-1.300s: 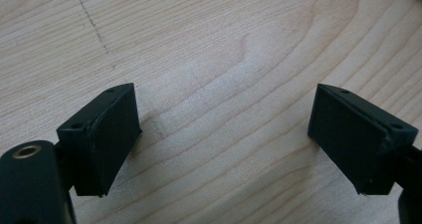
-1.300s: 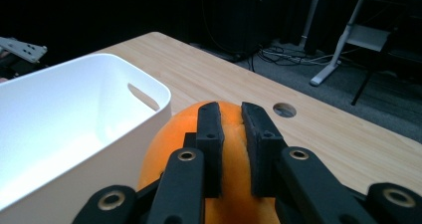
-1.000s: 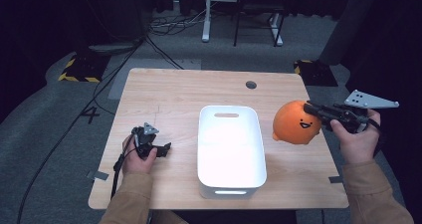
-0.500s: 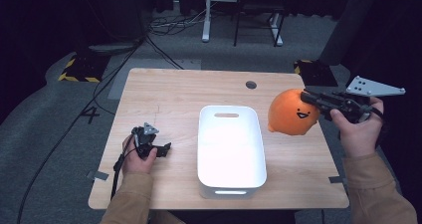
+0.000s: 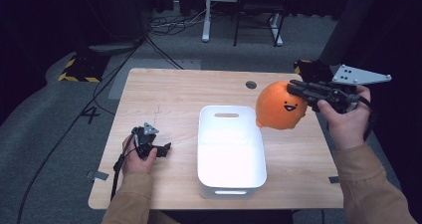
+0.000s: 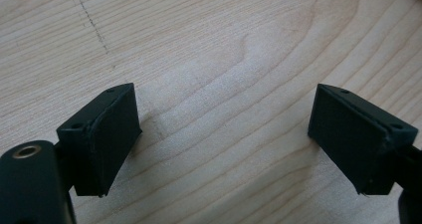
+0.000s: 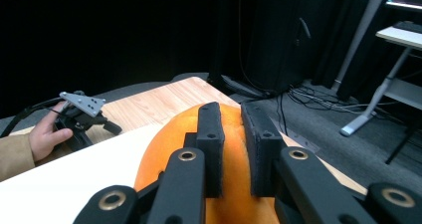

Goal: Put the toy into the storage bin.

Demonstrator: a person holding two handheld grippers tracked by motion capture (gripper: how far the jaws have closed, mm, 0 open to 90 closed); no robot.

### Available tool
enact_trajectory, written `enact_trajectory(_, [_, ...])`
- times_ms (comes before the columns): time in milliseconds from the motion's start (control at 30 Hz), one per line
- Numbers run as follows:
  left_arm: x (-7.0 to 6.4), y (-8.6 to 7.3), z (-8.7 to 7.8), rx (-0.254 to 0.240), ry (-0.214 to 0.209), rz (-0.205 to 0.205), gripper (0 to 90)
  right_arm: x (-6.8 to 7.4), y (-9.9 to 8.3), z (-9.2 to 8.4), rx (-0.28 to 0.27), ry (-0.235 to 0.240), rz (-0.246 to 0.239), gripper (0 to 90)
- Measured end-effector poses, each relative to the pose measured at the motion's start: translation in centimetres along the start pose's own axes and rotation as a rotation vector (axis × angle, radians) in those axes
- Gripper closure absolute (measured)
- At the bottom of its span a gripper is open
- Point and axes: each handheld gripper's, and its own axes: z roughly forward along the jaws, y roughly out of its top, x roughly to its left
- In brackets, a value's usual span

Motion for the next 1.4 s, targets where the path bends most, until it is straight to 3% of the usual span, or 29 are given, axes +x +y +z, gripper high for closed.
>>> enact_trajectory(367, [0.0,0.0,0.0,0.000,0.000,0.000,13.1,1.1,1.3,4.0,-0.004,0.085,-0.025,79.6])
enact_trajectory(800, [0.0,0.0,0.0,-0.001,0.001,0.002,13.1,2.3,2.1,7.7,0.000,0.148,-0.045,79.6])
enact_trajectory(1400, [0.0,0.0,0.0,0.000,0.000,0.001,13.2,4.6,0.8,12.2,0.055,0.192,-0.049,79.6])
